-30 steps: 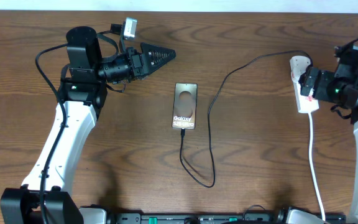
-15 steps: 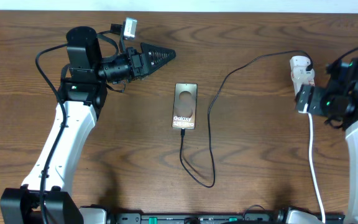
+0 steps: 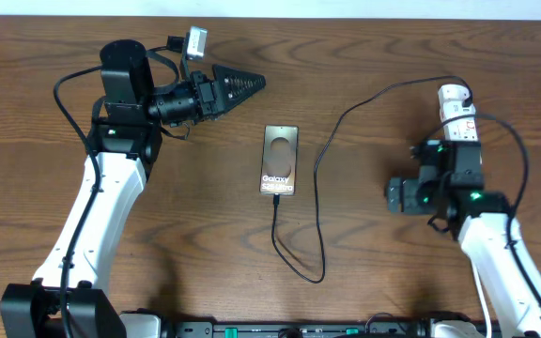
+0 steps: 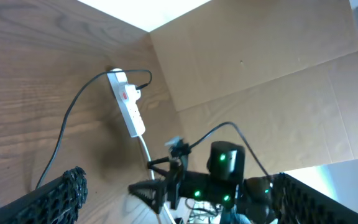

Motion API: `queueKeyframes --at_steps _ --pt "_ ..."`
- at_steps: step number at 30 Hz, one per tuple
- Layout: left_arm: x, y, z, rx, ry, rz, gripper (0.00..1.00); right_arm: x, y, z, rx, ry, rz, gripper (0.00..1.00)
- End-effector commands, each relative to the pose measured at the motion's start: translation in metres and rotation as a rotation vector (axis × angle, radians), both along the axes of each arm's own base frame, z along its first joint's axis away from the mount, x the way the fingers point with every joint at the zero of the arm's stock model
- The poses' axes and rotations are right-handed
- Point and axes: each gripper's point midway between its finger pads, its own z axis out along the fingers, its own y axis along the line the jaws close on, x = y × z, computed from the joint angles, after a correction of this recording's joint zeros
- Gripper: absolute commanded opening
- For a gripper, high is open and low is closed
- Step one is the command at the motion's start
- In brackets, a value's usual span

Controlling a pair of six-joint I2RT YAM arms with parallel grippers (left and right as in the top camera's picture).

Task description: Plug charger to phone and switch on socket

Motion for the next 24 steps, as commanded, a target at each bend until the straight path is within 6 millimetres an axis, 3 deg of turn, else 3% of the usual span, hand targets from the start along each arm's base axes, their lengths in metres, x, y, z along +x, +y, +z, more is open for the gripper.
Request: queueKeyframes --at_steps 1,6,11,24 --pt "-0.002 0.001 0.01 0.0 -0.037 0.001 0.95 -0.014 0.022 -0.01 0.056 -0.01 0.075 0.99" --pt "-0.002 0.001 0.01 0.0 -0.037 0.001 0.95 -0.036 0.025 -0.031 0.076 -0.014 0.086 0.99" --pt "-0.002 0.001 0.01 0.0 -0.037 0.001 0.95 -0.035 0.025 -0.039 0.077 -0.121 0.089 0.99" --pt "-0.002 0.001 0.01 0.0 -0.037 0.001 0.95 -0.058 0.028 -0.067 0.099 -0.27 0.109 0.99"
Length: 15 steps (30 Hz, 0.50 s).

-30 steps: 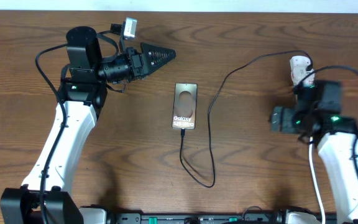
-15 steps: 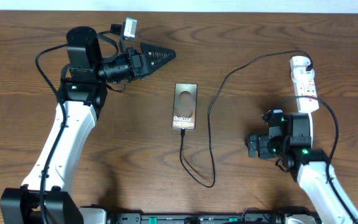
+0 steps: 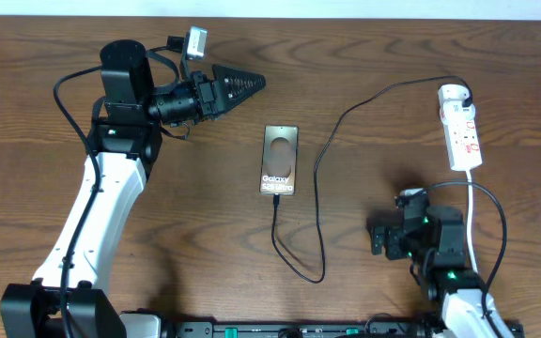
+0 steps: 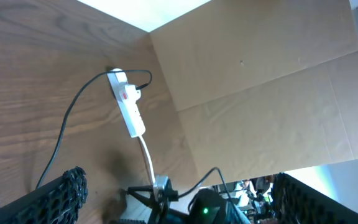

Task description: Plug charger to phone and switch on socket

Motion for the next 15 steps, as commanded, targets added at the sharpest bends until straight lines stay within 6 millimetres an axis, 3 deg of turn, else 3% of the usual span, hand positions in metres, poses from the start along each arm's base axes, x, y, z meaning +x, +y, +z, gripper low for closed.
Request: queueKeyframes --at_steps 1,9,15 --pt "-0.002 0.001 0.01 0.0 -0.036 0.001 0.95 -0.01 0.004 -0.008 0.011 -0.021 0.022 0.99" --pt "-0.002 0.001 0.01 0.0 -0.036 0.001 0.95 -0.02 0.005 -0.013 0.019 -0.051 0.028 0.99" --pt "-0.002 0.001 0.01 0.0 -0.036 0.001 0.95 -0.015 0.005 -0.003 0.02 -0.098 0.028 0.99"
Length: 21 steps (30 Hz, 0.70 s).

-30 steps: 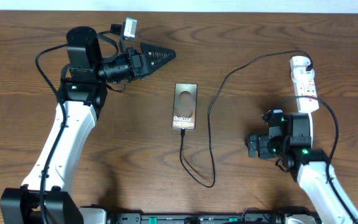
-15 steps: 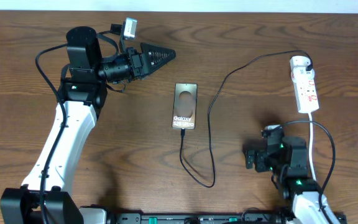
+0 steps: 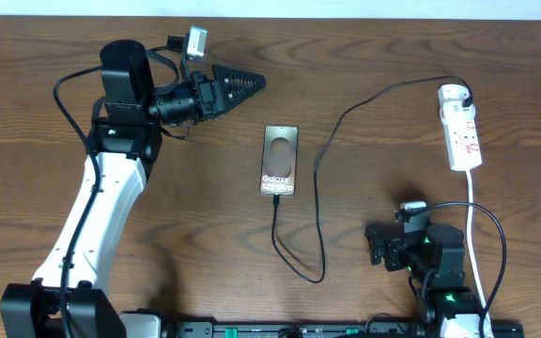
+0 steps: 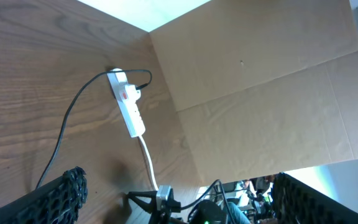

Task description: Plug charger to phone and switch on socket

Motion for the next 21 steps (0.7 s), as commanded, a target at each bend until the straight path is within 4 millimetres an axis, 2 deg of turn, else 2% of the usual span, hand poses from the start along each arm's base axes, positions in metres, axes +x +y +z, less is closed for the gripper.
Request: queueKeyframes --at_steps 1,7,9,21 --pt "-0.002 0.001 0.01 0.0 -0.036 0.001 0.95 -0.002 0.004 0.0 0.009 -0.005 0.018 0.99" --pt "-0.002 0.001 0.01 0.0 -0.036 0.001 0.95 -0.007 0.004 -0.003 0.008 0.017 0.017 0.99" --pt "-0.002 0.001 0.01 0.0 -0.036 0.001 0.95 -0.005 0.004 0.001 0.008 -0.004 0.017 0.99" --pt "-0.002 0.001 0.01 0.0 -0.036 0.001 0.95 0.014 0.004 0.048 0.017 -0.229 0.018 0.99"
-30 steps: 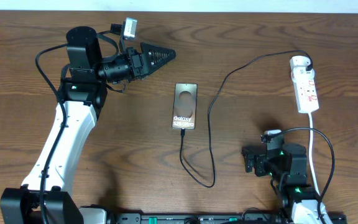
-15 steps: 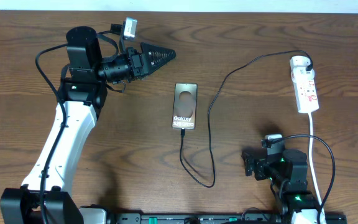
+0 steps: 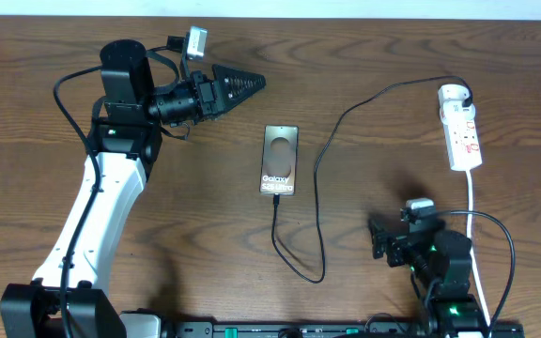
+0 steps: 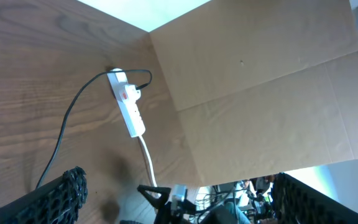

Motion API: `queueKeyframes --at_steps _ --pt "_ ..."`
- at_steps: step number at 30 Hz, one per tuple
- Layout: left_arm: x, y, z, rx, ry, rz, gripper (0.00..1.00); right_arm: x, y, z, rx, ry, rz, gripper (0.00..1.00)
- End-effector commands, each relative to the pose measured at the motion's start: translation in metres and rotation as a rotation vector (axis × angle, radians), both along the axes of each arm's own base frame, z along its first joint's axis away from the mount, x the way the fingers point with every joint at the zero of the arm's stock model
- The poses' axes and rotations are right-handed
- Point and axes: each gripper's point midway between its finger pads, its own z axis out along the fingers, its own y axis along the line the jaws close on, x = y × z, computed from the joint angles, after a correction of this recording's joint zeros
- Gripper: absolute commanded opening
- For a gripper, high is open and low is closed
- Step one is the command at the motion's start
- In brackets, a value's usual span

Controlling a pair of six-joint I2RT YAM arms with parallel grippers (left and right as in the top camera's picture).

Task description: Plug charger to phone and switch on socket

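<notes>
The dark phone (image 3: 280, 161) lies face up mid-table. A black charger cable (image 3: 318, 188) meets its near edge, loops toward me and runs to the white power strip (image 3: 460, 127) at the far right, which also shows as the strip (image 4: 127, 102) in the left wrist view. My left gripper (image 3: 252, 83) hovers left of and beyond the phone, its mesh fingers (image 4: 61, 194) wide apart and empty. My right gripper (image 3: 377, 240) is folded back near the front right, well short of the strip; how its jaws stand is unclear.
Brown cardboard (image 4: 260, 81) walls off the table's right side. The strip's white lead (image 3: 473, 211) runs along the right arm toward the front edge. Bare wood lies between the phone and the strip.
My right arm has drawn a little further back toward the front edge. The left arm, phone, cable and strip are unchanged.
At first my right gripper sat just below the power strip's near end. It then stood well back, near the front right of the table, and has kept folding in there. The left arm stayed still, open, throughout.
</notes>
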Motion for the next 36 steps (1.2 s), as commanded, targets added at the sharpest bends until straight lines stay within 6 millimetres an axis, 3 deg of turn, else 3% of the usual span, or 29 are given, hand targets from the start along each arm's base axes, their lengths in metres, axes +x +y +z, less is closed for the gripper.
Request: queueKeyframes --at_steps 1,11,20,36 --pt "-0.002 0.001 0.01 0.0 -0.036 0.001 0.95 0.004 0.004 0.018 0.009 -0.086 0.017 0.99" --pt "-0.002 0.001 0.01 0.0 -0.036 0.001 0.95 0.012 0.004 0.07 0.017 -0.317 0.017 0.99" --pt "-0.002 0.001 0.01 0.0 -0.036 0.001 0.95 0.007 0.004 0.124 0.027 -0.555 0.017 0.99" --pt "-0.002 0.001 0.01 0.0 -0.036 0.001 0.95 0.007 0.004 0.122 0.026 -0.547 0.018 0.99"
